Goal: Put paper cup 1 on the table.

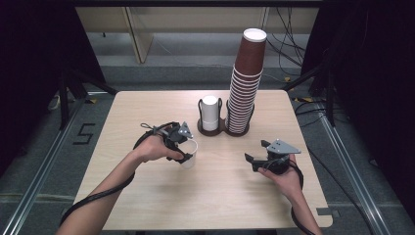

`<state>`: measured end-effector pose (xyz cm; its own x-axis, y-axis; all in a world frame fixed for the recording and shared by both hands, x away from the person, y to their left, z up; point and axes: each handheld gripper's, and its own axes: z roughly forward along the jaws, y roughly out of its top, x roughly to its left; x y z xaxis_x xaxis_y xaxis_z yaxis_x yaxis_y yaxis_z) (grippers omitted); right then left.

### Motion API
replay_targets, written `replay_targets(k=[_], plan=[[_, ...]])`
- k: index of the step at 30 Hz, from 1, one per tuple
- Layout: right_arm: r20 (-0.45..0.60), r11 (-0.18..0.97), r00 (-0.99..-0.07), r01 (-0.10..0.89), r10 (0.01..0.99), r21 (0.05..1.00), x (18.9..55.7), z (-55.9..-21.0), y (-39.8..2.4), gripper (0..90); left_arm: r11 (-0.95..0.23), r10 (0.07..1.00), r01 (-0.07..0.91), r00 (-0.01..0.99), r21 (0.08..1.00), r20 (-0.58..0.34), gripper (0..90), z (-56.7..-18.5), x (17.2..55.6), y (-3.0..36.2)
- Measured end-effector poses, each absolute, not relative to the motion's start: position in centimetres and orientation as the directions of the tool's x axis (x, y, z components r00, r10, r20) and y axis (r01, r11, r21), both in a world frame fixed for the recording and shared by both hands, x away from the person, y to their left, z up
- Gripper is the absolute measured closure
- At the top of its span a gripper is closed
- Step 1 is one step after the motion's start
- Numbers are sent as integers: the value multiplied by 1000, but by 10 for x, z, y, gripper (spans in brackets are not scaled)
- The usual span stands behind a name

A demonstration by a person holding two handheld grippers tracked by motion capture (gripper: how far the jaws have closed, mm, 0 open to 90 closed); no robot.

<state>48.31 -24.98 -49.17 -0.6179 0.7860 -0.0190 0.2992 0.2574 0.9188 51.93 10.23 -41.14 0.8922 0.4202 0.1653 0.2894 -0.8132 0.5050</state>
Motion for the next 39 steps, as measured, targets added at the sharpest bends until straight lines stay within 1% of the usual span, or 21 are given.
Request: replay_targets(k=[7,8,12,16,17,18,19,20,24,25,26,27,28,31,33,34,35,36,37,38,39], plan=[[-18,256,-618,299,786,919,483,-492,-249,151,-808,408,275,899,522,158,236,-414,523,99],[-1,254,-615,323,788,912,482,-492,-248,151,-805,406,273,901,526,154,224,-415,523,98],[-8,266,-619,326,786,907,482,-493,-248,148,-795,407,272,902,542,145,144,-418,524,96],[0,261,-621,328,783,908,482,-493,-247,146,-770,429,275,891,575,150,126,-417,525,96],[-31,284,-629,305,777,909,484,-493,-249,143,-765,431,273,890,583,149,119,-415,525,97],[-32,289,-631,310,775,906,484,-493,-249,138,-762,432,271,889,588,150,115,-414,524,97],[8,272,-635,342,772,899,482,-493,-247,137,-753,433,263,888,603,153,108,-412,524,98],[-34,293,-632,310,774,905,484,-493,-248,134,-741,440,264,886,618,149,103,-410,523,98],[-13,276,-629,322,777,906,483,-493,-247,132,-697,454,247,879,673,148,100,-405,521,100],[-31,287,-631,308,775,907,484,-492,-248,131,-688,458,245,877,683,146,100,-405,520,101],[-27,271,-624,299,781,915,484,-493,-247,131,-679,460,243,876,693,144,101,-404,519,101],[-24,281,-630,313,776,907,484,-492,-248,131,-670,465,240,873,703,145,101,-404,518,101],[16,256,-622,345,783,903,482,-491,-246,131,-648,476,239,868,724,140,102,-404,517,102],[-24,269,-625,300,780,915,484,-488,-248,127,-598,495,233,860,767,124,106,-401,517,103],[3,247,-619,318,785,915,482,-485,-247,126,-560,509,222,852,798,120,107,-399,517,104],[-14,253,-624,296,781,921,484,-484,-248,125,-540,519,217,846,813,119,110,-398,517,104],[13,232,-616,316,787,920,483,-482,-247,125,-524,525,210,843,825,119,113,-397,518,104],[-11,239,-613,291,790,926,484,-481,-248,125,-497,538,213,836,841,106,114,-396,517,103],[2,236,-613,308,790,922,483,-479,-248,125,-494,532,201,839,846,111,115,-394,518,103],[-9,231,-609,286,793,930,484,-478,-249,124,-469,545,201,832,860,102,115,-394,517,102],[-6,232,-612,291,791,928,484,-477,-249,124,-459,551,198,828,866,103,115,-393,517,102]])
